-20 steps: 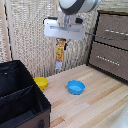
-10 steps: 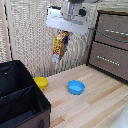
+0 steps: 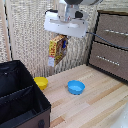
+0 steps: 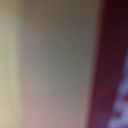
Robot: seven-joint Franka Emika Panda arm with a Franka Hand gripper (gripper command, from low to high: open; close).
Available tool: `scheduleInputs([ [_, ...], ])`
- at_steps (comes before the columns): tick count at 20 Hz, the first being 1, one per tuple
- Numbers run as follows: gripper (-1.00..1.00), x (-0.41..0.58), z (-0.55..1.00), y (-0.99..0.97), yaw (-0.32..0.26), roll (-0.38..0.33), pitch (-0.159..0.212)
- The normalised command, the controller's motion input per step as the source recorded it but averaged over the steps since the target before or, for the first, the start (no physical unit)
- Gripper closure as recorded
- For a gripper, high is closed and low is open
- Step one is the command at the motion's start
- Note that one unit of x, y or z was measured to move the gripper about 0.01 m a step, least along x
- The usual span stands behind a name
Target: Position your gripper near the granola bar, please. Lightly grip the granola bar with your gripping tool. Relocate your gripper along with the granola bar toward the leading division of the caddy with caution. Gently release the granola bar into the leading division of the caddy.
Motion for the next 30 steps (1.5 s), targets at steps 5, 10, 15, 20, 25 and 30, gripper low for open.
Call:
scheduleInputs([
  [5,1.0,-0.003,0.03,0.48,-0.17,0.09,0.081],
  [10,1.0,0.0,0.07,0.48,-0.183,0.092,0.052],
  [15,1.0,-0.086,0.1,0.57,-0.144,0.073,0.031],
  [20,1.0,-0.197,0.04,0.79,-0.069,0.013,0.018],
  [25,1.0,-0.139,0.05,0.88,-0.057,0.0,0.0],
  [30,1.0,-0.032,0.02,0.86,-0.087,0.0,0.0],
])
